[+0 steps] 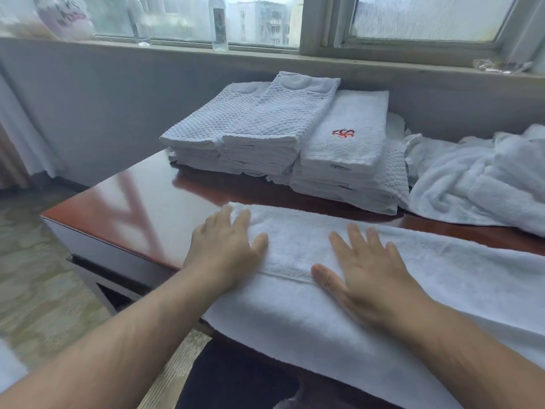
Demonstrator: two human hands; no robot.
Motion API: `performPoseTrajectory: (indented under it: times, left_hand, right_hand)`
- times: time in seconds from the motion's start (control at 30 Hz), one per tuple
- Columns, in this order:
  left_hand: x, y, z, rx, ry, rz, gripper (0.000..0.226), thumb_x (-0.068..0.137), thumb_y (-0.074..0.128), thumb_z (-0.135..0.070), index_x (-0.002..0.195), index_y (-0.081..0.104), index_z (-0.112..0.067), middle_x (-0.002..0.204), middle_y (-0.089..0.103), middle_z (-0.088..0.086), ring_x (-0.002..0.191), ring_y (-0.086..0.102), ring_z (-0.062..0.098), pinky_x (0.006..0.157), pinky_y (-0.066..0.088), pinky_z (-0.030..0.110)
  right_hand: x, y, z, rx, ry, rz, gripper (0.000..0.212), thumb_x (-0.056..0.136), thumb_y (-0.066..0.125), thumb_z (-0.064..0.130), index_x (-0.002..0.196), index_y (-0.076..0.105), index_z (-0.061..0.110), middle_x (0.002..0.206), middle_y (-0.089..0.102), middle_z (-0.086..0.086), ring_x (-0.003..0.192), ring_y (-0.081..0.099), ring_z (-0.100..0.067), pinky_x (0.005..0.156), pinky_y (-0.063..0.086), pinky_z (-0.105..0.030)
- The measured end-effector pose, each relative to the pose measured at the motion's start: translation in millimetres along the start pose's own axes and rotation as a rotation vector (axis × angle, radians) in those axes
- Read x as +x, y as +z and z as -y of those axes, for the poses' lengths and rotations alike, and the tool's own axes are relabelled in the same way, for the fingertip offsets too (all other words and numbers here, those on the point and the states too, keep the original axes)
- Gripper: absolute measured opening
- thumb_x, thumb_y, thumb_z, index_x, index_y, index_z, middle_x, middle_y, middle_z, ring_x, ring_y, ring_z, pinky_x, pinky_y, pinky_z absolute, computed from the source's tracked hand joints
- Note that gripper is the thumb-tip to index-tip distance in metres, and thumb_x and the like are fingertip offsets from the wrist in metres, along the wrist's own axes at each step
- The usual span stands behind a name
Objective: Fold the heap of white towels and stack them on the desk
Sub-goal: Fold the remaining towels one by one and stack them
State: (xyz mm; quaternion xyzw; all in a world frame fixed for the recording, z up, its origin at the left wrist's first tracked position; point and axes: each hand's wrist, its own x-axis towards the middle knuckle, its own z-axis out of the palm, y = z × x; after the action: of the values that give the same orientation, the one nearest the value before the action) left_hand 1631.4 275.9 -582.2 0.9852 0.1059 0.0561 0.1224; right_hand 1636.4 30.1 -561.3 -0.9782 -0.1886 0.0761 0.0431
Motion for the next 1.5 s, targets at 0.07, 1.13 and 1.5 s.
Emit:
performPoseTrajectory:
  times: [0.07,1.13,1.5]
  left_hand:
    - [18,1,1,-0.002,0.027,0.002,0.079,0.085,0.019,-0.069,0.155,0.023,-0.033,0.167,0.014,0.006,0.151,0.016,0.027,0.119,0.017,0.047]
    - [57,-22,-18,0.038,-0.070,-0.122,0.044,0.093,0.045,-0.024,0.136,0.052,-0.024,0.148,0.034,0.011,0.131,0.027,0.033,0.109,0.024,0.045]
    - [-14,31,-219,-0.173,0.670,0.041,0.050,0.099,0.041,-0.048,0.146,0.045,-0.032,0.155,0.038,-0.002,0.141,0.032,0.020,0.115,0.023,0.036]
  right_hand:
    - [11,3,-3,0.002,0.016,-0.032,0.092,0.083,0.001,0.082,0.160,-0.005,0.031,0.168,-0.016,-0.003,0.154,-0.019,-0.028,0.124,-0.007,-0.050]
    - [30,-9,-13,-0.006,-0.292,-0.239,0.047,0.103,0.042,0.049,0.145,0.050,0.028,0.159,0.039,0.005,0.150,0.028,-0.018,0.121,0.024,-0.033]
    - [-114,-15,-214,0.113,0.624,-0.255,0.075,0.095,0.021,0.069,0.154,0.038,0.025,0.166,0.026,0.001,0.153,0.017,-0.018,0.120,0.017,-0.040]
